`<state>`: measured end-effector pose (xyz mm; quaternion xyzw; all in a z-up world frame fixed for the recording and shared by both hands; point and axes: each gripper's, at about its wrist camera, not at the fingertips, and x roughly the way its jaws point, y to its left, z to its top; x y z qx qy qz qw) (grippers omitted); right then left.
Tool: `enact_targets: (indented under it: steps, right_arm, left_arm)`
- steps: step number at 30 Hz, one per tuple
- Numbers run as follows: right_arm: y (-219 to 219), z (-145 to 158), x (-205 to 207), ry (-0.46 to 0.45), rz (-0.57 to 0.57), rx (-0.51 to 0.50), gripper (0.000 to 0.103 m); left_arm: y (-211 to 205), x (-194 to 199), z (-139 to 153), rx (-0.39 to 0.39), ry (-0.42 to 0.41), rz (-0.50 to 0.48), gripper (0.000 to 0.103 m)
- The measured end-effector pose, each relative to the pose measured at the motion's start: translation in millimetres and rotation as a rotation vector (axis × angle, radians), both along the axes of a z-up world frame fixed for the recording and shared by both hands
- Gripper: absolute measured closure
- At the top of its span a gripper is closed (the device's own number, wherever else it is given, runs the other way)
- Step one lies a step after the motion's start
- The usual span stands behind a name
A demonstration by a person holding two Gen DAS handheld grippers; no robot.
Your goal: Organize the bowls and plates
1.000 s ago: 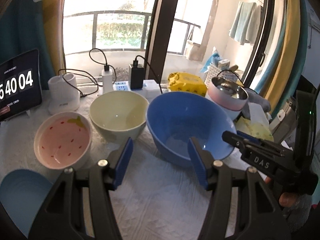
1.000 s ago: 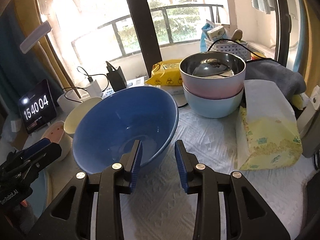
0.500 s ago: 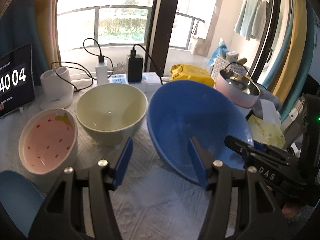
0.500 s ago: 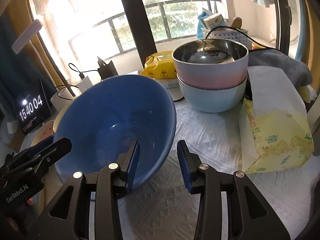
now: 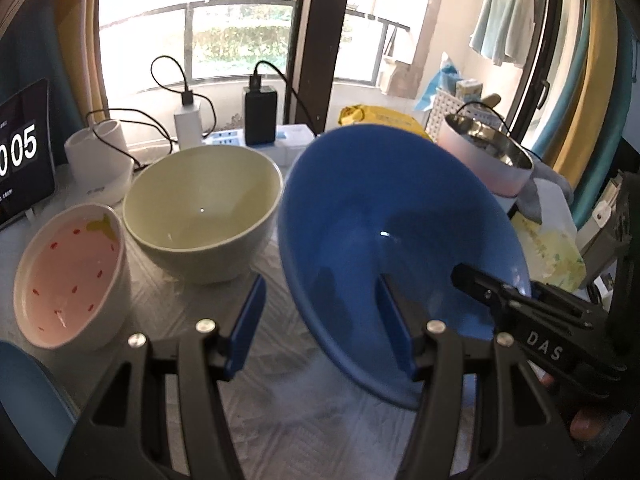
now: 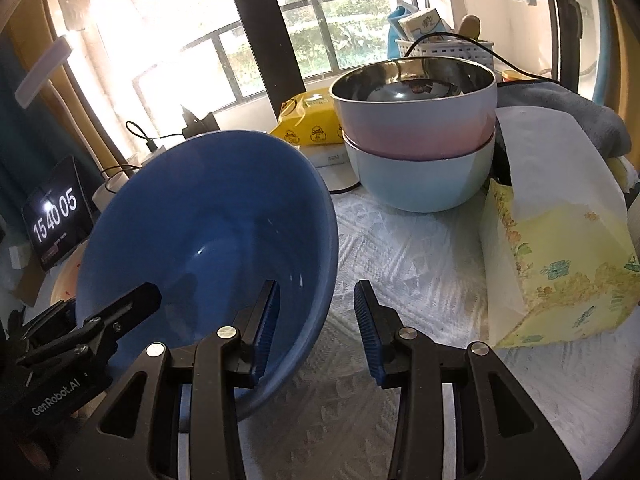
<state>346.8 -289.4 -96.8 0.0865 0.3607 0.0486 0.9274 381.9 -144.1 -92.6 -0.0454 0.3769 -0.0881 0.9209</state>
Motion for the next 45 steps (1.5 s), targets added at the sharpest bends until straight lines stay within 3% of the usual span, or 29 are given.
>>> enact_targets:
  steps: [8, 13, 18, 35, 45]
  right_arm:
    - [0.3, -4.0, 0.7, -0.001, 0.004, -0.004, 0.064]
    - [6.3, -4.1, -3.2, -0.010, 0.041, -0.013, 0.089]
    - [10.0, -2.1, -6.9, -0.023, 0.038, -0.030, 0.091]
    - [26.3, 23.8, -44.9, -0.058, 0.042, -0.030, 0.092]
    - [40.8, 33.7, -74.0, -0.064, 0.040, -0.021, 0.092]
  left_arm:
    - [-3.0, 1.6, -9.2, 0.012, 0.006, -0.016, 0.047]
    - [-2.2, 0.3, -10.6, -0.010, 0.001, -0.024, 0.072]
    - [3.4, -3.3, -11.1, -0.024, 0.002, -0.002, 0.083]
    - [21.1, -46.7, 22.4, -0.036, -0.063, 0.008, 0.083]
    - [35.4, -81.5, 26.5, -0.045, -0.058, 0.009, 0.083]
